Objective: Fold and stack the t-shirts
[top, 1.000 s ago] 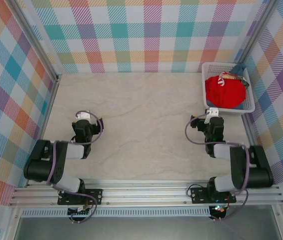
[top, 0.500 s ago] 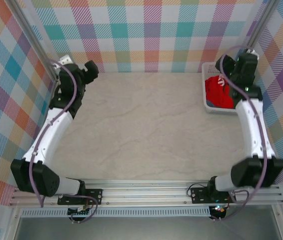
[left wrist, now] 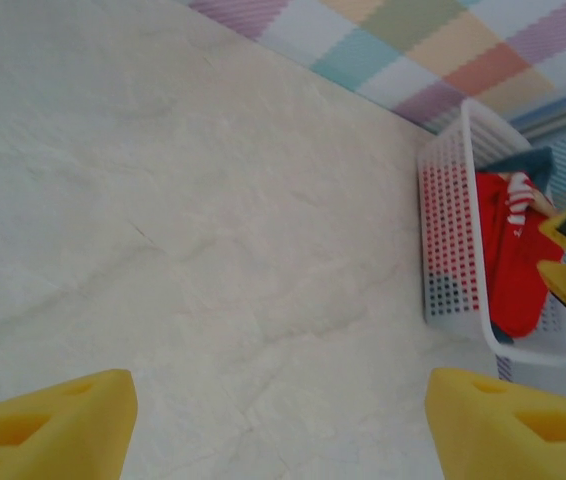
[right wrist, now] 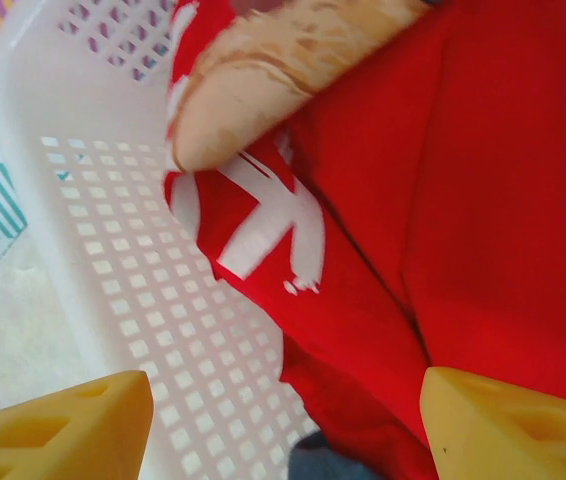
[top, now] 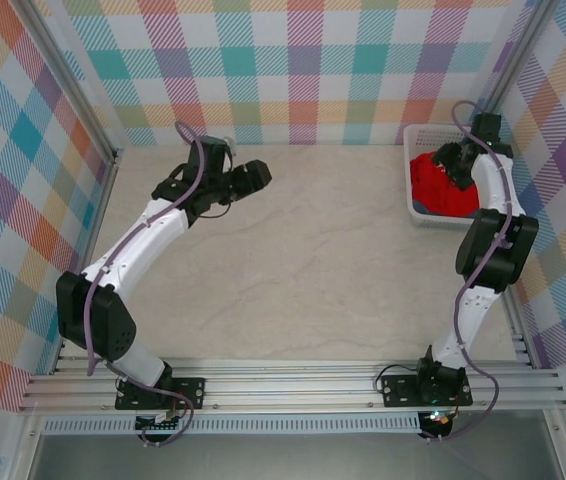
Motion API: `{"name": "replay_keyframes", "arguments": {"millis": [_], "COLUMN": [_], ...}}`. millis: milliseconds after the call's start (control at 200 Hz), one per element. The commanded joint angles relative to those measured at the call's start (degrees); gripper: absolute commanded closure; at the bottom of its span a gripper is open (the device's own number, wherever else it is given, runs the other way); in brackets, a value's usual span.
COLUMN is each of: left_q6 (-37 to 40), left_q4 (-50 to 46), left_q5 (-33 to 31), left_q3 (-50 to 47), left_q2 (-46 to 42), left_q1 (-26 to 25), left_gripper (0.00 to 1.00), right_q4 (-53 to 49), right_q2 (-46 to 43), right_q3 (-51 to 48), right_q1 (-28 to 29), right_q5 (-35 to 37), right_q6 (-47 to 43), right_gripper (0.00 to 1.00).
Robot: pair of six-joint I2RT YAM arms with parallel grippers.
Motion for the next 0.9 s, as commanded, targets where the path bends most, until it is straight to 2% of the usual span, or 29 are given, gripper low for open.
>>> {"name": "replay_keyframes", "arguments": {"millis": [0,90,170,340,460,510,565,630,895], "left_q6": [-1.23,-1.14,-0.95,0.08,0.65,0.78,0.82,0.82,1.44], "left_q4": [0.32,0.16,-1.0,-4.36,-6.08,-6.53,-6.89,-7.21,-7.44], "left_q5": [0.86,0.11,-0.8,-2.63,-3.53,-3.87,-4.07,-4.16,-5.9], "left_q3": [-2.02,-3.91,-5.08,-5.54,-5.87,-6.22,-6.48,-6.62,-6.93], "left_q2": [-4.12,-6.53,-8.68,-12.23,-14.23,-14.81,-15.21,-15.46,-15.25], "left_q1": [-1.46,-1.91,-1.9,-1.92,-1.92,-1.92,-1.92,-1.92,-1.92], "left_gripper": [0.24,0.24,0.24,0.25,0.26,0.26,0.27,0.27,0.28], "right_q4": [4.79,4.36,-0.05,-3.7,-2.49,-2.98,-2.39,-1.43,6.19], "right_q2": [2.92,6.02,9.91,15.02,16.7,17.36,17.33,15.72,-0.99], "right_q3": [4.39,7.54,12.6,18.93,22.79,25.07,26.49,26.86,26.32], "right_q1": [-0.61,-0.73,-0.83,-1.1,-1.28,-1.29,-1.28,-1.06,2.96], "right_q5": [-4.09,-3.44,-0.95,2.31,0.68,0.09,-1.02,-1.37,0.48], "right_q6": [-0.47,1.29,2.79,4.19,3.61,3.59,3.5,3.5,1.02], "right_gripper": [0.28,0.27,0.28,0.4,0.59,0.7,0.89,1.0,1.0]}}
